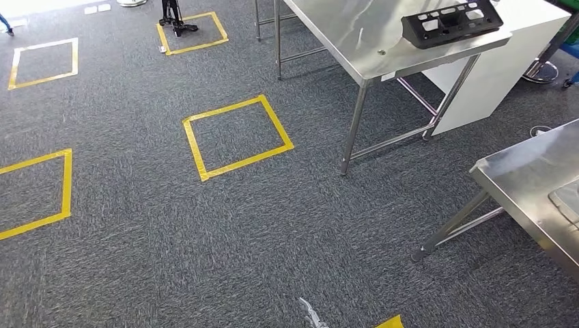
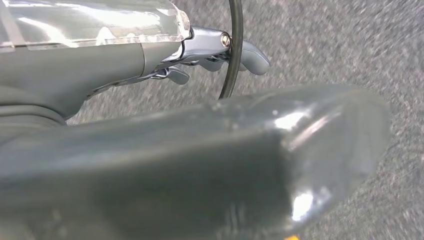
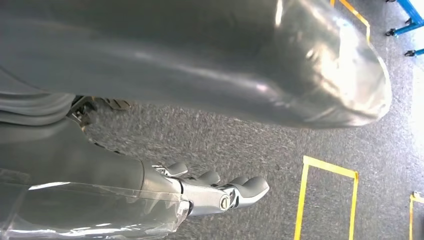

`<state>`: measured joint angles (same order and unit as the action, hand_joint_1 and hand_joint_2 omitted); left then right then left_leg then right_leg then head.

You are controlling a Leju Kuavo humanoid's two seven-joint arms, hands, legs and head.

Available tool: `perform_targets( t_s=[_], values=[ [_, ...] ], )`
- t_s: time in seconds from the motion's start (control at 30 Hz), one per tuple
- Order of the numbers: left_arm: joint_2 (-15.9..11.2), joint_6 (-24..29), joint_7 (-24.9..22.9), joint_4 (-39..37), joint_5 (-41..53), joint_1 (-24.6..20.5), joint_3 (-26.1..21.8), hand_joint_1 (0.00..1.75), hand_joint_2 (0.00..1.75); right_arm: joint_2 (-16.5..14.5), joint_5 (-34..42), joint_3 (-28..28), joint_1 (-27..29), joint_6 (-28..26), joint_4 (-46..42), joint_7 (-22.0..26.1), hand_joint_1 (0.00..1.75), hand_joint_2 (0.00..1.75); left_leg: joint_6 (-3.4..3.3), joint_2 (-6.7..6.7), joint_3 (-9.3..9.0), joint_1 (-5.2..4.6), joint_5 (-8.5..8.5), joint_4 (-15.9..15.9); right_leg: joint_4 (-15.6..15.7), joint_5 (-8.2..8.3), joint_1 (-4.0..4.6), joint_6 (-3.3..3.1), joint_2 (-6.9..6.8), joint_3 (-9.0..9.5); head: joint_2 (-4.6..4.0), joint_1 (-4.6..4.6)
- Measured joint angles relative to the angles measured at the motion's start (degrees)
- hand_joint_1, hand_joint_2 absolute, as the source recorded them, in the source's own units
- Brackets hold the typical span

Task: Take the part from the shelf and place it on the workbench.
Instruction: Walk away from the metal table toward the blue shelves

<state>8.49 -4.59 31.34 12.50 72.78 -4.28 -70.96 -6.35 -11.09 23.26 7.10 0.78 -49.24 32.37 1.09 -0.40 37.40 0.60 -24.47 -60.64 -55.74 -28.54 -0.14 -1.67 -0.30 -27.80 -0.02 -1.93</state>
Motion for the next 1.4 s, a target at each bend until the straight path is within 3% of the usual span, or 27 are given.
perform_targets(
  t_s=[0.07,0.1,0.13,0.17,0.23,0.3,0.33,0.37,0.43,0.47,0.53,0.6,0.63,0.67,0.7,0.77,0.83,0.87,0.93,1.0,1.1,1.13,1.17,1.2,1.27,1.33,1.4],
  values=[
    [0.0,0.0,0.0,0.0,0.0,0.0,0.0,0.0,0.0,0.0,0.0,0.0,0.0,0.0,0.0,0.0,0.0,0.0,0.47,0.06,1.85,0.19,-5.87,-6.7,0.0,1.14,0.06,-0.45,-0.31,-1.37,-0.01,-0.19],
    [0.0,0.0,0.0,0.0,0.0,0.0,0.0,0.0,0.0,0.0,0.0,0.0,0.1,0.0,0.0,-0.1,0.0,0.0,0.75,0.07,2.5,0.25,-7.79,-10.3,-0.1,1.7,0.14,-0.43,-0.47,-2.16,0.0,-0.23],
    [0.0,0.0,0.0,0.0,0.0,0.0,0.0,0.0,0.0,0.0,0.0,-0.1,0.1,0.0,0.0,-0.1,0.0,0.0,0.98,0.08,2.55,0.35,-8.42,-12.8,-0.3,2.25,0.2,-0.37,-0.63,-3.02,0.0,-0.22],
    [0.0,0.0,0.0,0.0,0.0,0.0,0.0,0.0,0.0,0.0,0.0,-0.1,0.1,0.0,0.0,-0.1,0.0,0.0,1.16,0.09,1.7,0.48,-7.82,-13.4,-0.5,2.78,0.24,-0.24,-0.75,-3.96,0.01,-0.21],
    [0.0,0.0,-0.1,0.0,0.1,-0.1,0.0,0.0,0.0,0.0,0.0,-0.1,0.1,0.0,0.0,-0.2,0.0,0.0,1.37,0.15,-2.88,0.8,-5.21,-8.8,-1.3,3.61,0.21,0.15,-0.84,-5.78,0.02,-0.23],
    [0.0,0.0,-0.1,0.0,0.1,-0.3,0.0,0.0,0.0,0.0,0.0,-0.2,0.1,0.0,0.0,-0.2,0.0,0.0,1.1,0.16,-8.45,0.77,-5.12,-1.0,-2.3,4.19,0.22,0.74,-0.88,-7.19,0.02,-0.22],
    [0.0,0.0,0.0,0.0,0.1,-0.4,0.0,0.0,0.0,0.0,0.0,-0.2,0.1,0.0,0.0,-0.3,0.0,0.0,0.73,0.14,-10.19,0.61,-5.6,1.9,-2.7,4.49,0.23,1.12,-0.91,-7.61,0.01,-0.16],
    [0.0,0.0,0.0,0.0,0.2,-0.4,0.0,0.0,0.0,0.0,0.0,-0.2,0.1,0.0,0.0,-0.3,0.0,0.0,0.22,0.1,-10.55,0.33,-6.04,2.8,-2.9,4.84,0.2,1.49,-0.94,-7.78,0.01,-0.13],
    [0.0,0.1,0.0,0.0,0.2,-0.4,0.0,0.0,0.0,0.0,-0.1,-0.3,0.1,0.0,0.0,-0.3,0.0,0.0,-1.01,0.22,-10.0,0.15,-5.27,3.2,-3.0,5.32,0.02,2.3,-0.88,-8.01,0.0,-0.03],
    [0.0,0.1,0.0,0.0,0.3,-0.4,0.0,0.0,0.0,0.0,-0.1,-0.3,0.1,0.0,0.0,-0.3,0.0,0.0,-1.64,0.36,-9.56,0.14,-4.67,3.4,-3.6,4.46,-0.12,2.63,-0.7,-8.37,0.01,0.01],
    [-0.1,0.2,-0.1,0.0,0.4,-0.4,0.0,0.0,0.0,0.0,-0.1,-0.3,0.1,0.0,0.1,-0.4,0.0,0.0,-2.66,0.64,-8.21,0.16,-3.3,3.6,-7.8,-0.31,-0.3,3.05,-0.29,-9.85,0.0,0.28],
    [-0.1,0.1,-0.1,0.0,0.4,-0.3,0.0,0.0,0.0,0.0,-0.1,-0.3,0.1,0.1,0.1,-0.4,0.0,0.0,-3.03,0.65,-6.53,-0.08,-1.99,3.5,-14.6,-5.58,-0.28,3.24,-0.1,-11.53,-0.01,0.53],
    [-0.1,0.1,-0.1,0.0,0.4,-0.3,0.0,0.0,0.0,0.0,-0.1,-0.3,0.1,0.1,0.1,-0.4,0.0,0.0,-3.02,0.66,-5.66,-0.19,-1.33,3.4,-17.2,-6.48,-0.27,3.25,-0.06,-11.72,0.0,0.56],
    [-0.1,0.0,-0.1,0.0,0.4,-0.3,0.0,0.0,0.0,0.0,-0.1,-0.3,0.1,0.1,0.2,-0.4,0.0,0.0,-2.97,0.66,-4.76,-0.28,-0.69,3.3,-18.1,-6.1,-0.24,3.19,-0.02,-11.08,0.01,0.57],
    [-0.1,-0.1,-0.2,0.0,0.4,-0.3,0.0,0.0,0.0,0.1,-0.1,-0.4,0.1,0.1,0.2,-0.4,0.0,0.0,-2.87,0.66,-3.84,-0.34,-0.09,3.2,-17.0,-4.79,-0.19,3.05,0.02,-9.42,0.01,0.58],
    [-0.1,-0.2,-0.4,0.0,0.4,-0.3,0.0,0.0,0.0,0.1,-0.3,-0.4,0.0,0.2,0.2,-0.4,0.0,0.0,-2.58,0.58,-2.41,-0.38,0.89,2.9,-9.5,-2.54,-0.02,2.55,0.16,-3.54,0.02,0.58],
    [-0.1,-0.3,-0.5,0.0,0.5,-0.3,0.0,0.0,0.0,0.1,-0.8,-0.4,-0.1,0.2,0.2,-0.3,0.0,0.0,-2.03,0.49,-1.69,-0.43,1.8,2.7,-2.2,-2.72,0.31,1.9,0.35,1.28,0.01,0.53],
    [0.0,-0.3,-0.5,0.0,0.6,-0.3,0.0,0.0,0.0,0.1,-1.1,-0.3,-0.1,0.2,0.3,-0.3,0.0,0.0,-1.69,0.47,-1.56,-0.41,2.29,2.7,-0.5,-3.12,0.49,1.56,0.42,2.14,0.01,0.61],
    [0.0,-0.4,-0.6,0.0,0.9,-0.2,0.0,0.0,0.0,0.0,-1.4,-0.3,0.0,0.2,0.3,-0.3,0.0,0.0,-0.94,0.42,-1.36,-0.34,3.14,2.9,0.2,-2.29,0.53,0.77,0.29,1.78,0.0,0.84],
    [0.0,-0.4,-0.6,0.0,1.0,-0.1,0.0,0.0,0.0,0.0,-1.6,-0.2,-0.1,0.2,0.4,-0.3,0.0,0.0,-0.39,0.35,-0.44,-0.26,0.93,1.3,0.7,-0.86,0.32,-0.19,0.03,0.76,0.0,0.84],
    [0.0,-0.4,-0.6,0.0,1.0,-0.1,0.0,0.0,0.0,0.0,-1.7,-0.2,-0.1,0.1,0.5,-0.3,0.0,0.0,0.26,0.33,1.94,-0.01,-7.5,-8.1,0.6,1.17,0.42,-0.88,-0.33,-1.78,0.0,0.49],
    [0.0,-0.3,-0.7,0.0,1.0,-0.1,0.0,0.0,0.0,0.0,-1.7,-0.2,-0.1,0.1,0.6,-0.3,0.0,0.0,0.45,0.33,2.27,0.08,-8.7,-11.3,0.3,1.73,0.5,-0.85,-0.43,-2.77,0.0,0.47],
    [0.0,-0.3,-0.7,0.0,1.0,-0.1,0.0,0.0,0.0,0.0,-1.7,-0.2,-0.1,0.1,0.6,-0.3,0.0,0.0,0.6,0.34,1.98,0.15,-8.5,-13.2,0.1,2.25,0.55,-0.78,-0.53,-3.79,0.0,0.47],
    [0.0,-0.3,-0.7,0.0,1.0,-0.1,0.0,0.0,0.0,0.0,-1.7,-0.2,-0.1,0.1,0.7,-0.3,0.0,0.0,0.69,0.35,0.82,0.21,-7.15,-13.2,-0.2,2.73,0.57,-0.65,-0.6,-4.8,0.0,0.47],
    [0.0,-0.3,-0.9,0.0,1.0,-0.1,0.0,0.0,0.0,0.0,-1.6,-0.1,-0.1,0.1,0.8,-0.3,0.0,0.0,0.68,0.38,-4.5,0.34,-4.71,-7.4,-1.0,3.61,0.54,-0.25,-0.66,-6.64,0.01,0.44],
    [0.0,-0.3,-1.1,0.0,1.0,-0.3,0.0,0.0,0.0,0.0,-1.4,-0.1,-0.1,0.1,0.8,-0.3,0.0,0.0,0.21,0.36,-10.4,0.15,-5.68,0.9,-2.0,4.33,0.63,0.31,-0.69,-7.83,0.02,0.39],
    [0.0,-0.2,-1.3,0.0,1.0,-0.4,0.0,0.0,0.0,0.0,-1.2,0.0,-0.2,0.1,0.9,-0.3,0.0,0.0,-0.67,0.33,-12.33,-0.2,-7.1,4.5,-2.4,4.95,0.61,1.0,-0.77,-8.22,0.0,0.42]
  ],
)
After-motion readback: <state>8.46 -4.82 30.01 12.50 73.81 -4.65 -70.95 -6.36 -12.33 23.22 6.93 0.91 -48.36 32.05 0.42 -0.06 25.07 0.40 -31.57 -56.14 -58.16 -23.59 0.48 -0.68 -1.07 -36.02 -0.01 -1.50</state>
